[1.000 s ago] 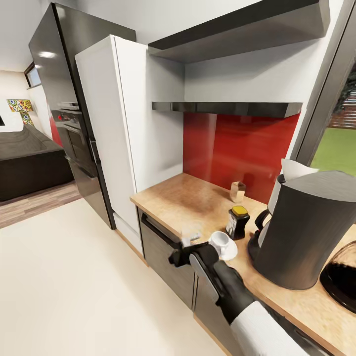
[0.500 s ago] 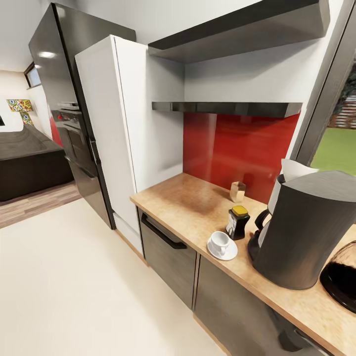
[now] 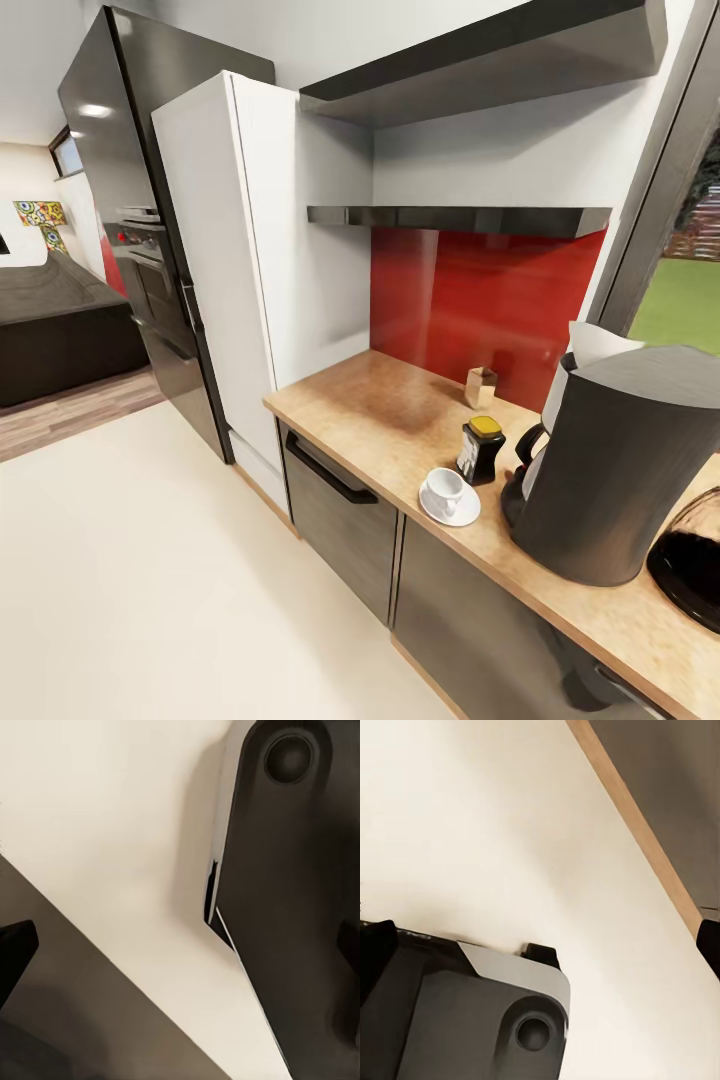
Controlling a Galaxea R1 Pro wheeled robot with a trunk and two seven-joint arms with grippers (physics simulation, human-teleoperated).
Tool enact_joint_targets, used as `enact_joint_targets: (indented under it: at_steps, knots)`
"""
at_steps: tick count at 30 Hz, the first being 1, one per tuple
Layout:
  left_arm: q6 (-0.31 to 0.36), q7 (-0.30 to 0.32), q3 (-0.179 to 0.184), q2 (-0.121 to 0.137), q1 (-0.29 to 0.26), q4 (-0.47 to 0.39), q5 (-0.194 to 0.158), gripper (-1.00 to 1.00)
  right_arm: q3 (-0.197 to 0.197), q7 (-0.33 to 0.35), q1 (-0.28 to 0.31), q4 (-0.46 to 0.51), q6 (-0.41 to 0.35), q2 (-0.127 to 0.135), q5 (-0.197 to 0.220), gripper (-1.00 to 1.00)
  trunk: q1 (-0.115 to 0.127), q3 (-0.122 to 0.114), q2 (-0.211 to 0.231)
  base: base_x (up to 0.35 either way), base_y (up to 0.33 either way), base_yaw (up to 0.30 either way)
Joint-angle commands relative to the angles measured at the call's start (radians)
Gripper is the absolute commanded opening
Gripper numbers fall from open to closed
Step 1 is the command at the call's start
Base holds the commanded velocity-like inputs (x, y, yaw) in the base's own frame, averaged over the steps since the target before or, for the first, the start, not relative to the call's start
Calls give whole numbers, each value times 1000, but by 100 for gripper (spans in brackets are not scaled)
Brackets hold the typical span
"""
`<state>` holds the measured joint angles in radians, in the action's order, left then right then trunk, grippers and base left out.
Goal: Set up a coffee station on the kitchen countertop: keep the coffee maker on the countertop, move the bottle of coffee from the kitchen shelf to the counter next to the coffee maker, place a paper coffee filter on top of the coffee maker, put the saucer next to the coffee maker with the coffee cup on the saucer, and place the electric kettle next to the coffee maker.
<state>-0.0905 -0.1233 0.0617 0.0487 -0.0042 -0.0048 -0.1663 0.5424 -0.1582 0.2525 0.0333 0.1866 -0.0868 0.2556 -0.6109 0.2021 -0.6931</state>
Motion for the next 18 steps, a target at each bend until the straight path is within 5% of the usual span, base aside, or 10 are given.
enact_joint_targets:
  at_steps: [1,18]
  knots:
    - [-3,-2,10,0,0,0,-7,100,8,-3,1,-1,4,0,9,100,0,1,-1,0,0,0]
    - [-2,-2,6,1,3,2,-6,100,9,-3,1,-1,4,-1,8,100,0,1,-1,0,0,0]
